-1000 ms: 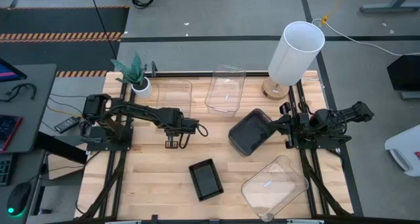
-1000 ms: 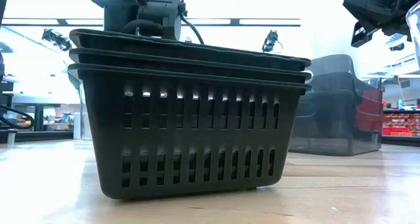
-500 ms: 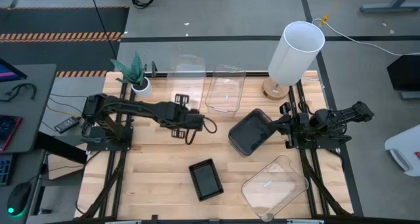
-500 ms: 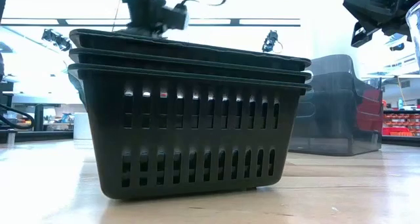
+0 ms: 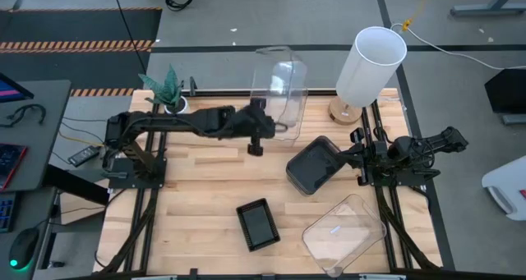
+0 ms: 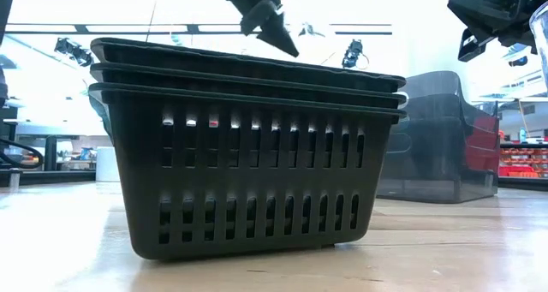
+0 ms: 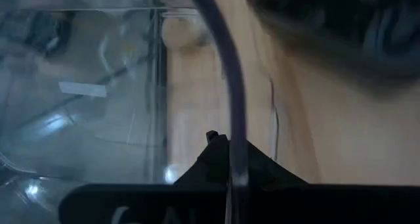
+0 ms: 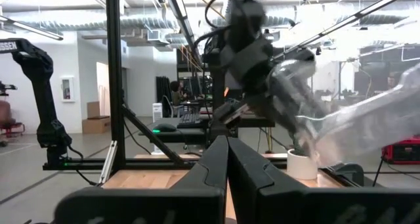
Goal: Stack baskets by color
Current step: Stack the top left transparent bin on the top of the top right transparent bin
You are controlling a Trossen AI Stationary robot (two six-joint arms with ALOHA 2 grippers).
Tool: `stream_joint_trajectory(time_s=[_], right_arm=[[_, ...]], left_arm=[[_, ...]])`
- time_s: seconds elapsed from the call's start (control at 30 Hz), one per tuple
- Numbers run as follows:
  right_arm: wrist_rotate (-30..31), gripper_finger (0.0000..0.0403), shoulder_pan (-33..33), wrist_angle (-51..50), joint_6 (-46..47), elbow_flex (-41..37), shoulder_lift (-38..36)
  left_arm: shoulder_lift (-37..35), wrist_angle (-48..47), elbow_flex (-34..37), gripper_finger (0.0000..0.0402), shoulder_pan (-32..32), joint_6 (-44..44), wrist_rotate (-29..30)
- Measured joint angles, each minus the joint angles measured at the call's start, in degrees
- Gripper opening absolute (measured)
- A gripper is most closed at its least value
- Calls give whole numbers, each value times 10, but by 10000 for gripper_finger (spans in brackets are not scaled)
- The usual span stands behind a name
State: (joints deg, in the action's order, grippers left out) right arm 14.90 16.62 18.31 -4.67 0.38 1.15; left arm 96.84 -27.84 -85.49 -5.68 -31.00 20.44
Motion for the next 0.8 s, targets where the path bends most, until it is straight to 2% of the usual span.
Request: stream_joint_trajectory(time_s=[0.3,0.53,0.8], right_arm=[[0,16,0,0,0,0,0],[1,16,0,0,0,0,0],[2,16,0,0,0,0,0]], left_arm=[[44,44,0,5,-62,23,-134],[87,-20,0,5,-67,20,-131],[87,-169,0,5,-61,18,-122]])
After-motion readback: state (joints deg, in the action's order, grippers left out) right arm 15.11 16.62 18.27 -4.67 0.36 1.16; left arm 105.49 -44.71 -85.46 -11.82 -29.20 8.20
